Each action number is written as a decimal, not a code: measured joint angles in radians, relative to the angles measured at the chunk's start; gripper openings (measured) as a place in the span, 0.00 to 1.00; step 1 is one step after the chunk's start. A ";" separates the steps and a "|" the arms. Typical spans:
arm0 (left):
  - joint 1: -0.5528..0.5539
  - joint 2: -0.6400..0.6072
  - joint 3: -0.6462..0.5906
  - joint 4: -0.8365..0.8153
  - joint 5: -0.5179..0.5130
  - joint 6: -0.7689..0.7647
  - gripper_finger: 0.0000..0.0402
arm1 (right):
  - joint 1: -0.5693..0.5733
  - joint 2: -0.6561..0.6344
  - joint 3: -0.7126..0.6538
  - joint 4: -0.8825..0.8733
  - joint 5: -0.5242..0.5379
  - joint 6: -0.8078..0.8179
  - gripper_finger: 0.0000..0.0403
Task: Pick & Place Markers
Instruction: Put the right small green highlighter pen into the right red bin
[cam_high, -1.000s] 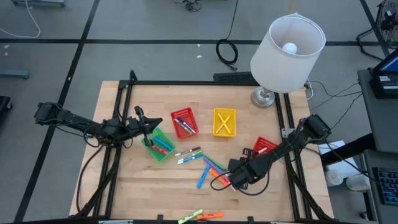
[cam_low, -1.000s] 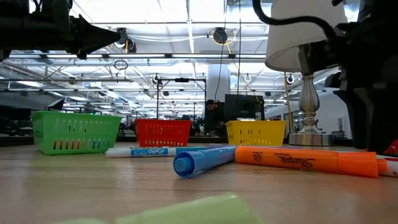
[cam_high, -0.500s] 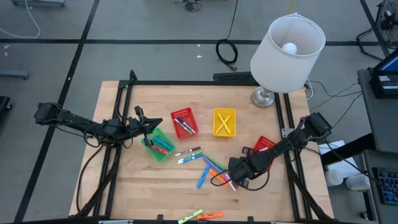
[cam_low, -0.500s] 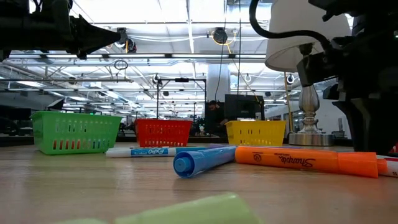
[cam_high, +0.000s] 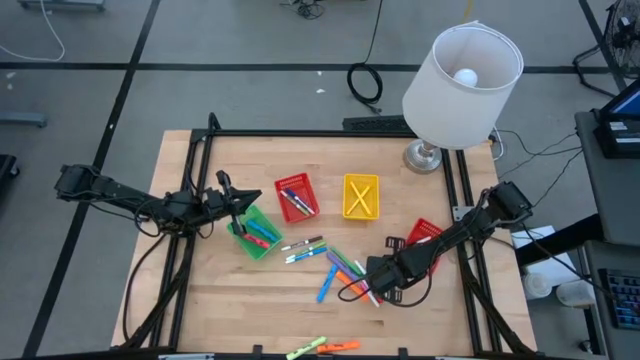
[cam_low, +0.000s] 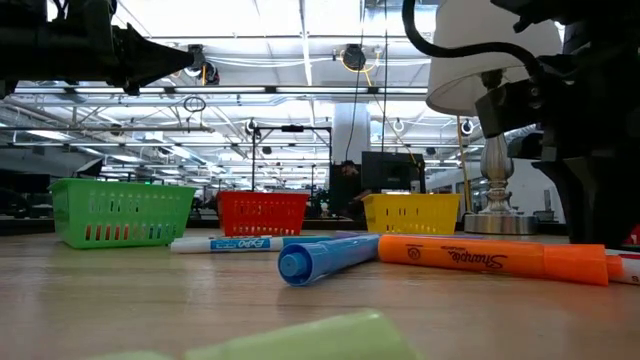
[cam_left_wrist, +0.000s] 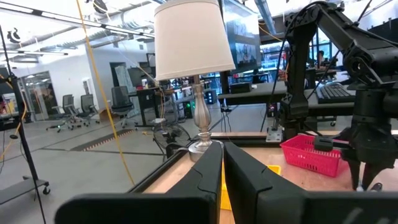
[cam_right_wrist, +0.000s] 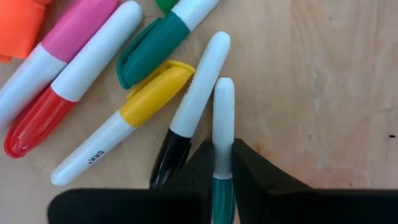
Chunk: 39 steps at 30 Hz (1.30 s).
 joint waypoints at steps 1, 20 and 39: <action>0.000 0.000 0.000 0.000 0.000 0.000 0.06 | 0.000 0.001 0.011 -0.012 0.008 -0.012 0.05; 0.000 0.000 0.000 -0.001 0.000 0.001 0.06 | 0.009 0.000 0.342 -0.511 0.247 -0.274 0.05; 0.000 0.000 0.000 -0.012 -0.001 0.018 0.06 | 0.057 -0.379 -0.050 -0.531 0.101 -0.477 0.05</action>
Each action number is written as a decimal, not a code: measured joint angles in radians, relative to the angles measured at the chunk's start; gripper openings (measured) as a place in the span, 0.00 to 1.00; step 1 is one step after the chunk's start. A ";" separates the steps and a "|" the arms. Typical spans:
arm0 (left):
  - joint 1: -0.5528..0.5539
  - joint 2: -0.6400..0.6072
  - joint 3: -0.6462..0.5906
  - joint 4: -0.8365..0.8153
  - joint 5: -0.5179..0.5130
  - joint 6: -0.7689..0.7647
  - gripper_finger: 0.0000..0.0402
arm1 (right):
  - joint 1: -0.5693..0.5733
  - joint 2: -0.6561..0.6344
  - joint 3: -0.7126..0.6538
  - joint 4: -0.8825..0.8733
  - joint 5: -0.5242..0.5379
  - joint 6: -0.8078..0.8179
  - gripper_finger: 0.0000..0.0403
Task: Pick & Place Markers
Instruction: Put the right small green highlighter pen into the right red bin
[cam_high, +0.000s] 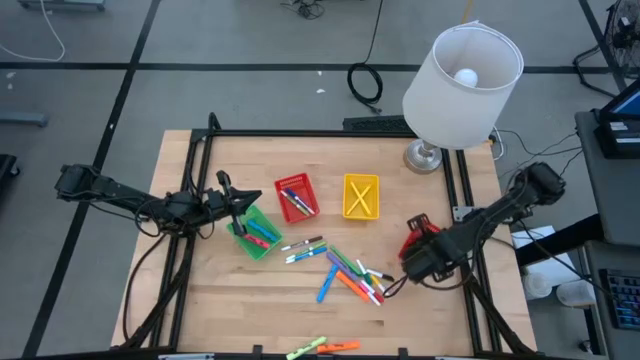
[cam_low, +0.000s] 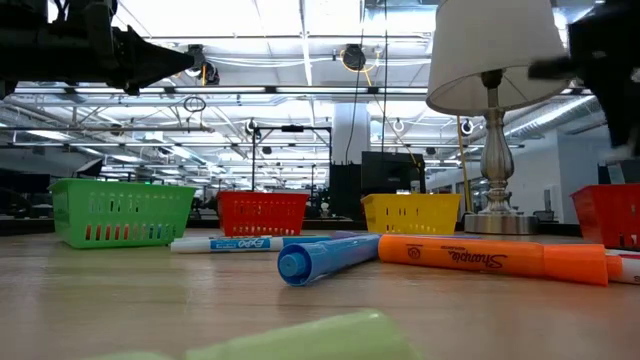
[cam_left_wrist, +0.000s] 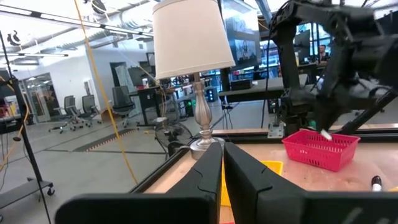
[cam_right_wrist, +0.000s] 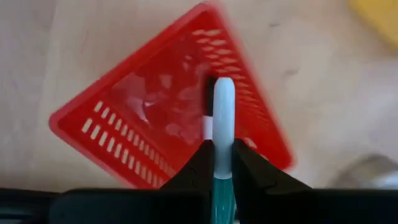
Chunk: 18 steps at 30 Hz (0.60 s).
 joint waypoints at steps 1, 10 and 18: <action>0.000 0.000 0.000 0.000 0.000 0.000 0.06 | -0.002 -0.011 -0.035 0.025 -0.014 -0.009 0.05; 0.000 0.000 0.000 0.000 0.000 0.008 0.06 | -0.003 -0.037 -0.144 0.128 -0.043 -0.012 0.05; 0.000 0.000 0.000 0.000 0.000 0.005 0.06 | -0.003 -0.037 -0.144 0.152 -0.067 -0.015 0.13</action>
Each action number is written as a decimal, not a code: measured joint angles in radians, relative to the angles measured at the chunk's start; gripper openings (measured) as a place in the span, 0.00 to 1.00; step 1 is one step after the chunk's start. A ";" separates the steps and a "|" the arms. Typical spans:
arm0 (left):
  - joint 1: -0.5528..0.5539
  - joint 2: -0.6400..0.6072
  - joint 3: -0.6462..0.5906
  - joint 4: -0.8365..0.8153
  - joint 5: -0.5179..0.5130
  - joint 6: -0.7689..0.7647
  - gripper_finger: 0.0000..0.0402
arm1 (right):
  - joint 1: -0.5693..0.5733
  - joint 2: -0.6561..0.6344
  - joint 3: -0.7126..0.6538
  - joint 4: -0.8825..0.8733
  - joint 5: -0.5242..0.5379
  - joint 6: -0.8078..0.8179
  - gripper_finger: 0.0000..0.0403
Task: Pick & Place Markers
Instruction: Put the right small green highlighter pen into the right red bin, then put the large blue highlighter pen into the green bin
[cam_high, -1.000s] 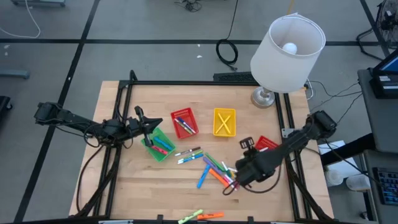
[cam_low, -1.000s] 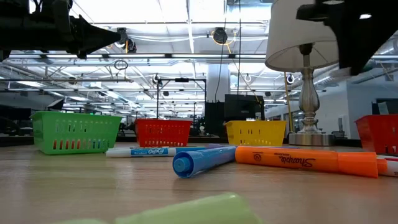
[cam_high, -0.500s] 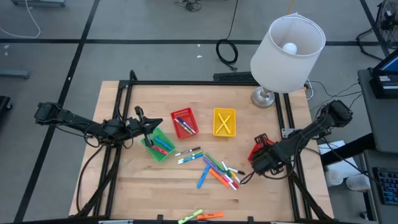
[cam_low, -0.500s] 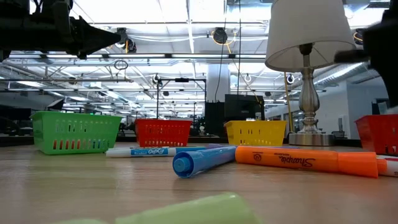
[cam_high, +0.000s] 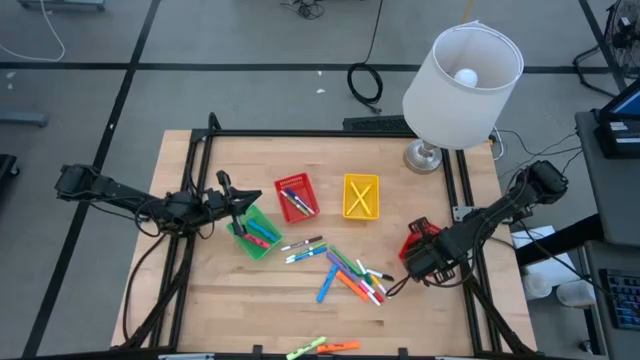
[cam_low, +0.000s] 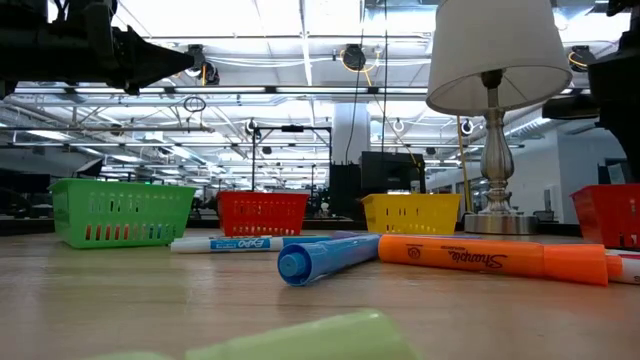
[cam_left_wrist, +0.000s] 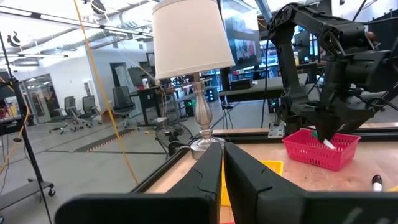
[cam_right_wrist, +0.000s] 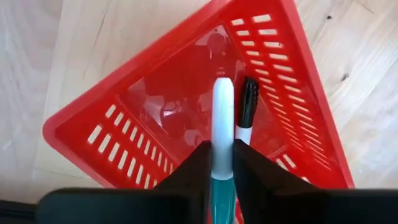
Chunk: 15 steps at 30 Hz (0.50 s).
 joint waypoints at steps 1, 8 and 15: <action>0.000 0.000 0.000 0.000 0.000 0.000 0.06 | 0.000 0.000 0.000 -0.001 0.000 0.004 0.16; 0.000 0.000 0.000 -0.002 0.000 -0.002 0.06 | 0.000 0.000 0.000 -0.015 0.001 0.019 0.24; 0.000 0.000 0.000 -0.003 0.000 -0.001 0.06 | 0.002 -0.060 0.034 -0.034 0.030 0.107 0.17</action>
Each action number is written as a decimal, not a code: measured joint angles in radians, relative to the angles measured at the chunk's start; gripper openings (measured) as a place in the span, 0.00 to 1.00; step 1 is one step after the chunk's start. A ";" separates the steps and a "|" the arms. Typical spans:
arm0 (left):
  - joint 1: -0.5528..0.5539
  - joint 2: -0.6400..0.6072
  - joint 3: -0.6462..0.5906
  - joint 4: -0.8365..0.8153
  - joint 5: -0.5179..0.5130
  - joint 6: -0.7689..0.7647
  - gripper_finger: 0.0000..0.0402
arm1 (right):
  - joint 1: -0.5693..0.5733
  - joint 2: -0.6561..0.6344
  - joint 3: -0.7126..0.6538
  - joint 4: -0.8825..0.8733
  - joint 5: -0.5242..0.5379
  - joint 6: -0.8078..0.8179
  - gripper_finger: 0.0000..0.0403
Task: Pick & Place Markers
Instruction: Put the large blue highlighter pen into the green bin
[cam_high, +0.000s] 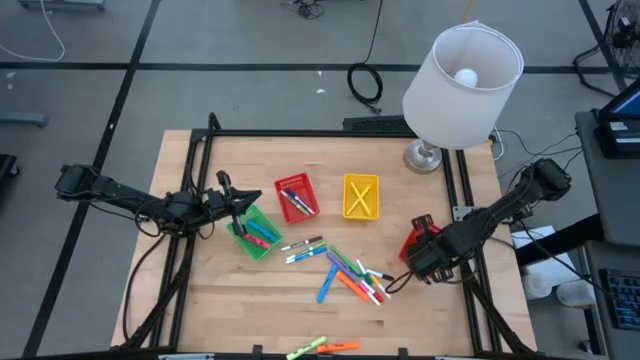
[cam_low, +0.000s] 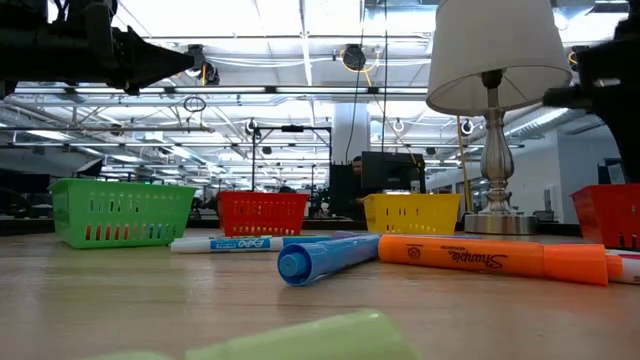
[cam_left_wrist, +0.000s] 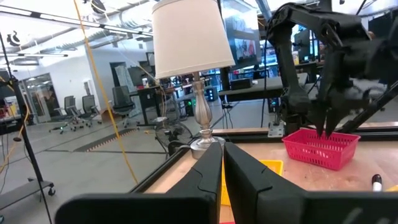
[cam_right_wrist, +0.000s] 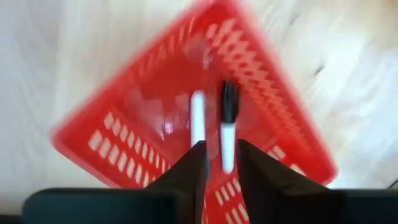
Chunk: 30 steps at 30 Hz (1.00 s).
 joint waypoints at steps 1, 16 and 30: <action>0.000 0.000 0.000 0.000 0.000 0.000 0.06 | 0.003 -0.022 0.014 0.006 0.010 0.013 0.15; 0.000 0.000 0.000 -0.003 0.000 0.001 0.06 | 0.152 -0.757 -0.272 1.070 0.230 -0.371 0.00; 0.000 0.000 0.000 -0.016 0.000 0.014 0.06 | 0.062 -1.294 -0.528 1.035 0.236 -0.448 0.00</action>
